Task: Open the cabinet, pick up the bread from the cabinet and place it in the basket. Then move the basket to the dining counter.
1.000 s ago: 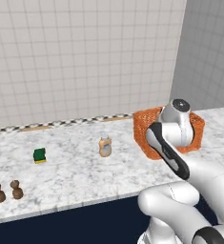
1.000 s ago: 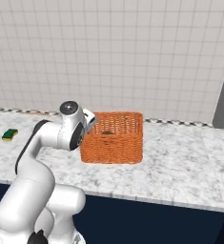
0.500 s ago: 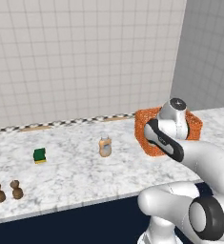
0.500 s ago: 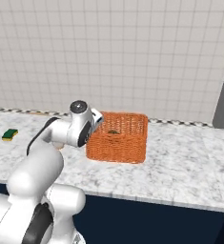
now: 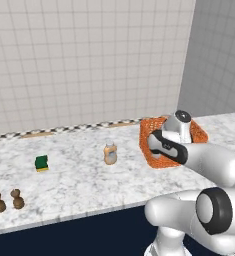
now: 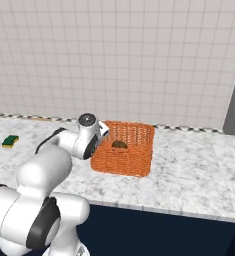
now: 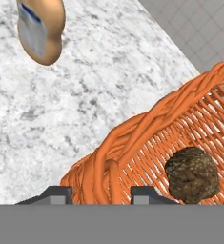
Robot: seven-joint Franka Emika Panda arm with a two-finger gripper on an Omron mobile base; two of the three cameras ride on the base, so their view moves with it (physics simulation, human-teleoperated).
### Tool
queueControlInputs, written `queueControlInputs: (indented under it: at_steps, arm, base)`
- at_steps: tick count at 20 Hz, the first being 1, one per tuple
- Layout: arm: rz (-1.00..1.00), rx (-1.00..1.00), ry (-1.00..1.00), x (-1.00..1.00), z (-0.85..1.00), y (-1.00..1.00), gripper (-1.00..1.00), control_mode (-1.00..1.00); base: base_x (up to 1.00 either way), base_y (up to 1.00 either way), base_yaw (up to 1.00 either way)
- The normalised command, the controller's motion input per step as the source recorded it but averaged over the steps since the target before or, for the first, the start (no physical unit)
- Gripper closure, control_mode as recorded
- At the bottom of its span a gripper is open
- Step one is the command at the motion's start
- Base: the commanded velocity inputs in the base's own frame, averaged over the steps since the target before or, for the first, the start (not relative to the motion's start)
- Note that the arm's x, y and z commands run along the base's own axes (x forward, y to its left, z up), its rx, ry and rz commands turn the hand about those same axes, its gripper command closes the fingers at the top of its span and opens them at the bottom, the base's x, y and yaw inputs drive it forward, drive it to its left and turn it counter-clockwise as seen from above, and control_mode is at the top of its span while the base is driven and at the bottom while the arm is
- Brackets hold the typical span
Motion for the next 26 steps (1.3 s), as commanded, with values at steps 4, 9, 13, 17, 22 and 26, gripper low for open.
queueControlInputs:
  at_steps: [4,9,13,17,22,26]
  arm:
    - [0.0,0.02,-0.01,0.15,-0.25,0.1,1.0,-1.0]
    - [0.0,0.0,0.0,0.0,-0.09,0.09,1.0,-1.0]
    - [0.0,0.0,0.0,0.0,-0.04,0.16,-1.0,-1.0]
    - [0.0,0.0,-0.02,-0.17,0.33,0.0,-1.0,-1.0]
    - [-0.03,0.0,0.0,-0.34,0.84,0.0,-1.0,-1.0]
    - [-0.02,-0.03,-0.01,-0.37,0.91,0.01,-1.0,-1.0]
  base:
    - [0.0,0.0,0.0]
    - [0.0,0.0,0.0]
    - [0.0,0.0,0.0]
    - [0.0,0.0,0.0]
    - [0.0,0.0,0.0]
    - [0.0,0.0,0.0]
